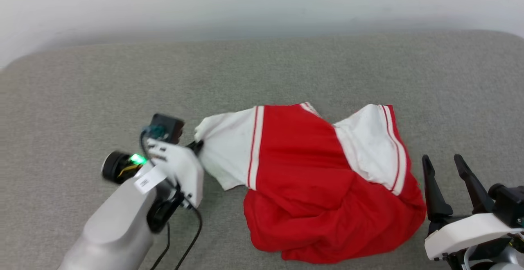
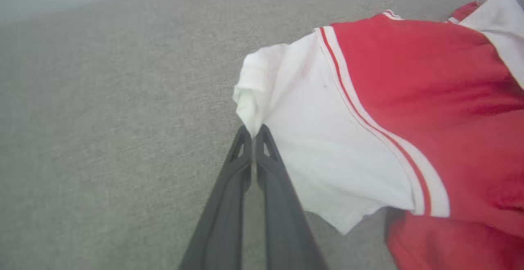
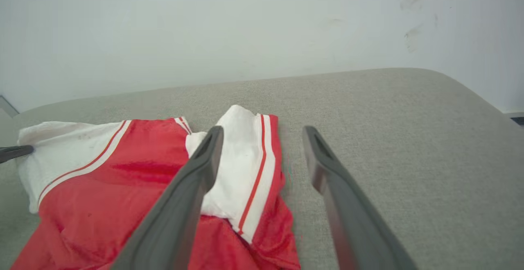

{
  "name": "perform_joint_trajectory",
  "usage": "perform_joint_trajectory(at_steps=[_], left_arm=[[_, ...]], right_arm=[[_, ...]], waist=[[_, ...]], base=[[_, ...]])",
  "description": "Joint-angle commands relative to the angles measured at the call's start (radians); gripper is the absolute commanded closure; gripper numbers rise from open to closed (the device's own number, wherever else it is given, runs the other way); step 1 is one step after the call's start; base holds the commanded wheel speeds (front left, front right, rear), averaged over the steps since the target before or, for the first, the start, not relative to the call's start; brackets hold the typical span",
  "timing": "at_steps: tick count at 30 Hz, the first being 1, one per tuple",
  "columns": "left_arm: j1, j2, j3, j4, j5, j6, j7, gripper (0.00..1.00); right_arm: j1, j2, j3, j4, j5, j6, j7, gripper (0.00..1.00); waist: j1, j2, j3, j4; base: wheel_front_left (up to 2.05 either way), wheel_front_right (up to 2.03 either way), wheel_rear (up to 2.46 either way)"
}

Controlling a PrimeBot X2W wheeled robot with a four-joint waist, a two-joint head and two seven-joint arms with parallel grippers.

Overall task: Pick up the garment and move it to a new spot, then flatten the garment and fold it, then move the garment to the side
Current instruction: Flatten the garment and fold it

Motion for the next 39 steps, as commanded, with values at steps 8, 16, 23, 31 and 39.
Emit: perform_joint_trajectory(at_steps=[8,16,23,31,39], left_arm=[[0.272,0.104,0.083,-0.169,-0.099,0.115,0.002,1.00],[0.469,0.079,0.105,-0.243,-0.153,0.182,-0.061,1.00],[0.486,0.064,0.120,-0.282,-0.099,0.215,-0.212,0.00],[0.486,0.070,0.136,-0.367,0.001,0.267,-0.361,0.00],[0.521,0.059,0.185,-0.518,0.111,0.317,-0.385,0.00]], right_arm=[[0.034,0.001,-0.002,-0.016,0.003,0.000,0.018,0.00],[0.046,0.001,0.008,-0.020,-0.005,0.000,0.041,0.00],[0.064,0.001,0.016,-0.037,-0.015,0.000,0.064,0.00],[0.083,0.001,0.024,-0.069,-0.031,0.000,0.093,0.00],[0.094,0.001,0.023,-0.083,-0.031,0.000,0.117,0.00]], waist=[[0.0000,0.0000,-0.041,0.046],[0.0000,0.0000,-0.068,0.055],[0.0000,0.0000,-0.106,0.053],[0.0000,0.0000,-0.152,0.055],[0.0000,0.0000,-0.167,0.071]], base=[[0.00,0.00,0.00],[0.00,0.00,0.00],[0.00,0.00,0.00],[0.00,0.00,0.00],[0.00,0.00,0.00]])
